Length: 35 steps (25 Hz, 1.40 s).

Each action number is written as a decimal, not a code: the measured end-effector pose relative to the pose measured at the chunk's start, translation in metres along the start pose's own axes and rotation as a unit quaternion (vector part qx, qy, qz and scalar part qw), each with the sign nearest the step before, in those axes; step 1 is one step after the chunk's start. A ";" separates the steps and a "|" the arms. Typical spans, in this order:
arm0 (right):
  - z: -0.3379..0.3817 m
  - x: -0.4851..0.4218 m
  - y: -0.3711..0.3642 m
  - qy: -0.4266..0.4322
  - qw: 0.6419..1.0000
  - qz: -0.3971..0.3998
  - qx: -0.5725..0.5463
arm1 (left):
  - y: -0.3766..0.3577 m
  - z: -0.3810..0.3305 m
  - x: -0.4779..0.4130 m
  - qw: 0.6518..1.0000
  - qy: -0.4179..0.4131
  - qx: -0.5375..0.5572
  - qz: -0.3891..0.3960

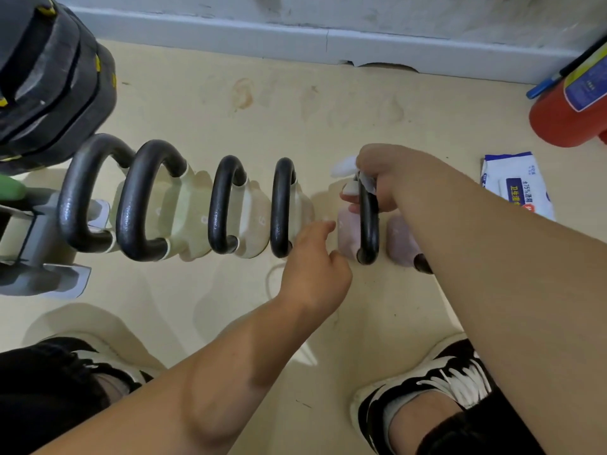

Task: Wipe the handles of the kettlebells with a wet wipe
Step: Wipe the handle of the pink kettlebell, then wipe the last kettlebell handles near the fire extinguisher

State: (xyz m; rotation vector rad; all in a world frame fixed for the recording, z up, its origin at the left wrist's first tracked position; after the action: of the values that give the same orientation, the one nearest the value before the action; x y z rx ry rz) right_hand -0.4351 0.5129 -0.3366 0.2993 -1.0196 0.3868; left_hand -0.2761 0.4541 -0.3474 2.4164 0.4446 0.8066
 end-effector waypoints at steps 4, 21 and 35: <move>-0.006 -0.003 -0.001 0.084 0.996 -0.025 0.004 | 0.003 0.002 0.003 1.000 0.004 0.000 -0.004; -0.031 0.103 0.025 0.207 0.956 0.021 0.208 | 0.016 -0.041 0.033 0.984 0.019 0.169 0.060; -0.043 0.027 0.139 0.096 0.990 -0.098 -0.006 | -0.001 -0.131 -0.022 0.993 -0.077 -0.082 -0.045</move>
State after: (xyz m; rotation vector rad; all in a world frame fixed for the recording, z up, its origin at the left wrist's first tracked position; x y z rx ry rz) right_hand -0.4517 0.6593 -0.3261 0.3417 -0.7947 0.2255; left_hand -0.3757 0.4964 -0.2699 2.2674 0.4077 0.5887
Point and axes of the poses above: each hand's wrist, its own x-axis away from the middle knuckle, its own y-axis out of the back of the hand, z = x × y, the point moved 6 cm from there along -x, towards the middle knuckle, and after that the axes turned 9 degrees about -x, right-handed, at the moved point
